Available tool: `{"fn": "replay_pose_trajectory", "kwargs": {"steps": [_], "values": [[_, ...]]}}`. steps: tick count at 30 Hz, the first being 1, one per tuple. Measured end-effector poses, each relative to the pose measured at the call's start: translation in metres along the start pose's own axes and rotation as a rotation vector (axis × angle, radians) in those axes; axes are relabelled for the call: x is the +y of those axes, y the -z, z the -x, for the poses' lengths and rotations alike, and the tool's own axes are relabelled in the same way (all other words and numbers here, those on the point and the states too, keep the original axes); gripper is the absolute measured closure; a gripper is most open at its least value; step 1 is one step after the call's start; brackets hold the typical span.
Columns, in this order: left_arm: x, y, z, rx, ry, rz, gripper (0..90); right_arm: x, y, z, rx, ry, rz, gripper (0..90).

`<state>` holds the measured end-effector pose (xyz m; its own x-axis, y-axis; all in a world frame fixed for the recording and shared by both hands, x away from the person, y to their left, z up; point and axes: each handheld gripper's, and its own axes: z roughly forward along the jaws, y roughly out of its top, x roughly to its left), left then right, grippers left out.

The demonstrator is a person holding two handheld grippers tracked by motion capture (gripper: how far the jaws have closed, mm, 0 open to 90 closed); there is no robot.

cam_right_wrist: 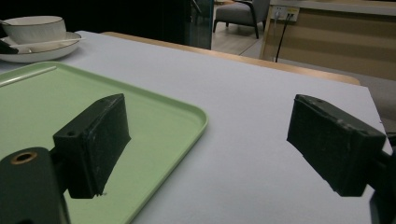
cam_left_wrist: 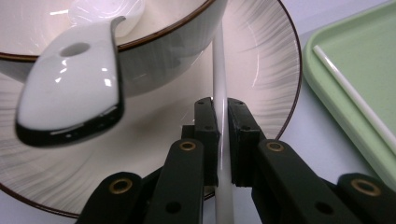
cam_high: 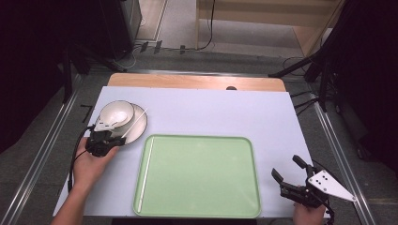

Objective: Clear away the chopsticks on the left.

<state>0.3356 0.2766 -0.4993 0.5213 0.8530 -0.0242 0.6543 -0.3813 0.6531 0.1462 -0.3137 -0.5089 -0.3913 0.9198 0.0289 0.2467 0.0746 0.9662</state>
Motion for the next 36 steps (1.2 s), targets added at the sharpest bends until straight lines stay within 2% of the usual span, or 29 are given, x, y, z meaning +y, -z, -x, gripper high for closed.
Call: {"fn": "replay_pose_trajectory", "kwargs": {"steps": [2,7,10,11,13,15,16,17,18,19,20,21,22,23,24,25,26,27,28,29,31,36], "values": [[0.000,0.002,0.000,-0.013,0.006,0.006,84.4,0.000,0.000,0.000,-0.001,-0.001,0.000,13.0],[0.003,0.013,0.010,-0.027,-0.016,0.034,84.4,0.000,0.000,0.000,-0.001,0.000,0.001,13.0],[0.004,0.024,0.026,-0.038,-0.044,0.053,84.5,0.000,0.000,0.000,-0.003,0.000,0.003,13.0],[0.004,0.024,0.026,-0.038,-0.044,0.053,84.5,0.000,0.000,0.000,-0.003,0.000,0.003,13.0],[0.003,0.028,0.035,-0.055,-0.036,0.059,84.5,0.000,0.000,0.000,-0.003,0.000,0.003,13.0],[0.001,0.034,0.051,-0.083,-0.017,0.067,84.5,0.000,0.000,0.000,-0.001,-0.002,0.002,13.0],[0.001,0.034,0.051,-0.083,-0.017,0.067,84.5,0.000,0.000,0.000,-0.001,-0.002,0.002,13.0],[-0.001,0.037,0.062,-0.106,-0.013,0.078,84.5,0.001,0.000,0.000,-0.002,-0.001,0.002,13.0],[-0.001,0.037,0.062,-0.106,-0.013,0.078,84.5,0.001,0.000,0.000,-0.002,-0.001,0.002,13.0],[-0.003,0.038,0.075,-0.133,-0.015,0.087,84.5,0.001,0.000,0.000,-0.002,-0.001,0.004,13.0],[-0.003,0.038,0.075,-0.133,-0.015,0.087,84.5,0.001,0.000,0.000,-0.001,-0.001,0.004,13.0],[-0.003,0.039,0.081,-0.143,-0.010,0.084,84.5,0.001,0.000,0.000,-0.001,-0.001,0.004,13.0],[-0.004,0.039,0.094,-0.171,0.006,0.081,84.5,0.001,0.000,0.000,-0.001,-0.002,0.004,13.0],[-0.004,0.039,0.094,-0.171,0.006,0.081,84.5,0.001,0.000,0.000,-0.001,-0.002,0.004,13.0],[-0.005,0.039,0.107,-0.188,0.016,0.079,84.5,0.001,0.000,-0.001,0.000,-0.001,0.005,13.0],[-0.005,0.039,0.107,-0.188,0.016,0.079,84.5,0.001,0.000,-0.001,0.000,-0.001,0.005,13.0],[-0.006,0.039,0.115,-0.203,0.023,0.072,84.5,0.001,0.000,-0.001,0.000,-0.002,0.007,13.0],[-0.009,0.036,0.127,-0.206,0.020,0.069,84.5,0.001,0.001,-0.001,0.002,-0.003,0.006,13.0],[-0.009,0.036,0.127,-0.206,0.020,0.069,84.4,0.001,0.001,-0.001,0.002,-0.003,0.006,13.0],[-0.014,0.033,0.139,-0.212,0.019,0.051,84.5,0.001,0.001,-0.001,0.001,0.000,0.008,13.0],[-0.020,0.028,0.151,-0.213,0.021,0.038,84.4,0.001,0.002,0.000,0.002,-0.001,0.012,13.0],[-0.034,0.015,0.171,-0.217,0.038,0.001,84.5,0.001,0.002,0.001,0.003,-0.006,0.011,13.0]]}}
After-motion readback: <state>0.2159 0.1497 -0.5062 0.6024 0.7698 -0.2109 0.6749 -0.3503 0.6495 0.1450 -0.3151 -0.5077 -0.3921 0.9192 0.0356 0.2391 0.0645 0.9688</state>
